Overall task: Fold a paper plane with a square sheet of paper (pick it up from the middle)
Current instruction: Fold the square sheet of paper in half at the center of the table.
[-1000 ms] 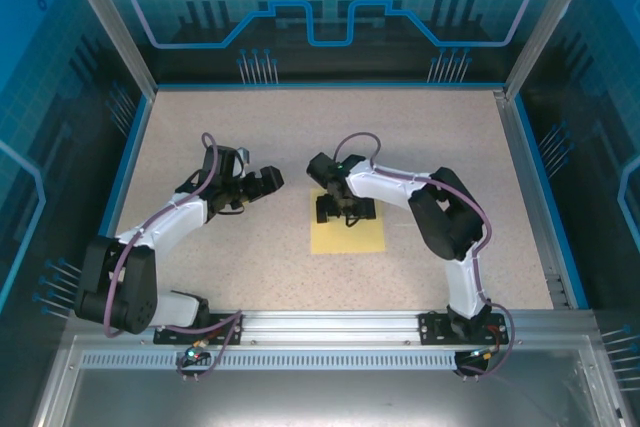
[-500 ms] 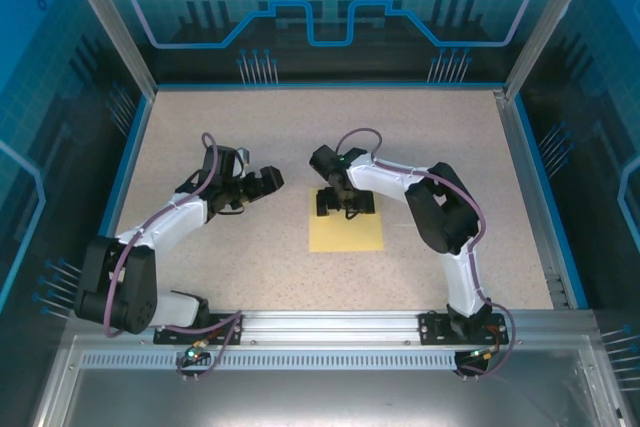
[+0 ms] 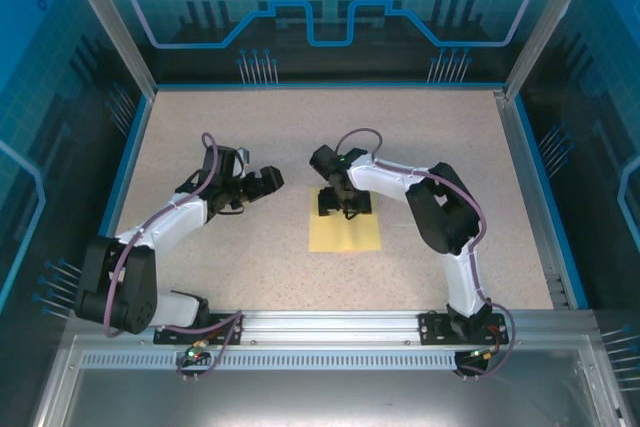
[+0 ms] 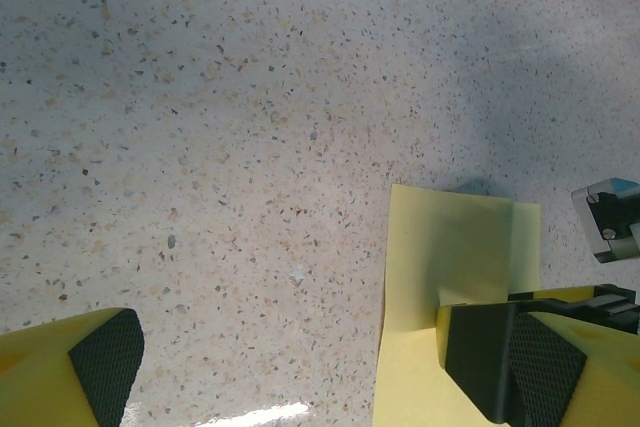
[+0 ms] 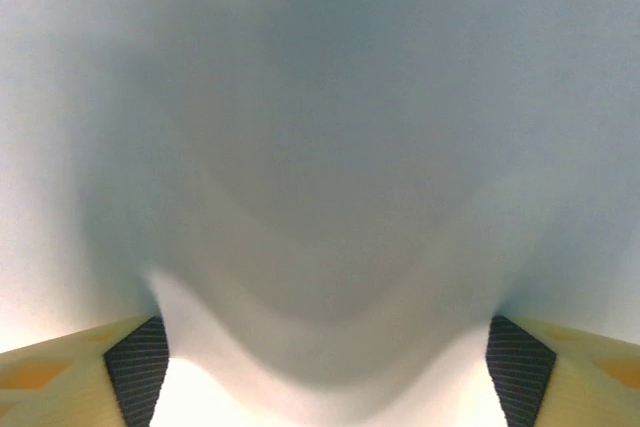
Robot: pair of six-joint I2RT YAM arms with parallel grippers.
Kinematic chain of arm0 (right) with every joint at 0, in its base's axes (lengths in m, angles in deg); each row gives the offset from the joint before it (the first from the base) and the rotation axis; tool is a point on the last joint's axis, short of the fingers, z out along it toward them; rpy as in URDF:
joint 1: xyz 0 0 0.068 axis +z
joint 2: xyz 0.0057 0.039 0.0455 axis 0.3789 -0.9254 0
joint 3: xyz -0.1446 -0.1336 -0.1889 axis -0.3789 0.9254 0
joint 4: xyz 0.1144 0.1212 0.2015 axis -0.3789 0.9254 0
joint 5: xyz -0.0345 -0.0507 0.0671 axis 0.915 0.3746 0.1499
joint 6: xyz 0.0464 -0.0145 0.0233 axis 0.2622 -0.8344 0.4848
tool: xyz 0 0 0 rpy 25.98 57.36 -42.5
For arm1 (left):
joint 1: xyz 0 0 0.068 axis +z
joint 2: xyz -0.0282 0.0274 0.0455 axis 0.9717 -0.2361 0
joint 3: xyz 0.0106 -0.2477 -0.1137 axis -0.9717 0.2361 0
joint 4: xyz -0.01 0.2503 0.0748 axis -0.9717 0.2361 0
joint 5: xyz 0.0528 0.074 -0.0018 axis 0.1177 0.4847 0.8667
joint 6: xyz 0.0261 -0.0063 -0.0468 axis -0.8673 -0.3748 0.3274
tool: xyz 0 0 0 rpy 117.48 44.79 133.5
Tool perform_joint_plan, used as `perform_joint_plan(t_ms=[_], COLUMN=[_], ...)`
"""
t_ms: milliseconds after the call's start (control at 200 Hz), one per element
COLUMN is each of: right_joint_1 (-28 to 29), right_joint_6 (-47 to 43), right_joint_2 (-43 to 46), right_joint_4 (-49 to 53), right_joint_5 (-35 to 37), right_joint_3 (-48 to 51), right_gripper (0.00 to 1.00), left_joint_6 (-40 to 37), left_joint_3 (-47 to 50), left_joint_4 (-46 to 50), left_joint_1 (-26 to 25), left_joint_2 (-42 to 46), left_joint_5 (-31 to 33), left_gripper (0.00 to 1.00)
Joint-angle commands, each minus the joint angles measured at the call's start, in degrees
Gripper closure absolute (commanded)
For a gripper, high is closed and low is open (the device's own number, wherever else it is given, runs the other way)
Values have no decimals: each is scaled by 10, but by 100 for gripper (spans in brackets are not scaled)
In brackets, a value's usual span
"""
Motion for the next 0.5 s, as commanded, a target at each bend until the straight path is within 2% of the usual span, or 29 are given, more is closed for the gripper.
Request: perform_joint_plan(t_ms=[0, 35, 135, 225, 300, 495], right_joint_1=[-5, -4, -4, -5, -6, -16], right_joint_6=[-2, -2, -2, -3, -4, -3], right_joint_2=[-3, 4, 37, 60, 80, 134], right_joint_4=[-13, -22, -54, -76, -103, -191], right_joint_5=[-36, -41, -57, -71, -100, -218], right_joint_3=[26, 29, 44, 53, 64, 91], right_gripper=[20, 23, 43, 53, 59, 63], left_joint_6=[8, 11, 18, 23, 29, 43], left_joint_3=[10, 11, 15, 18, 20, 24], left_joint_4=[2, 2, 4, 7, 5, 5], left_joint_1=[-5, -6, -5, -5, -5, -8], left_joint_2=[2, 2, 4, 5, 7, 20], left_joint_5=[3, 3, 4, 5, 1, -15], left_gripper=[1, 2, 2, 3, 4, 12])
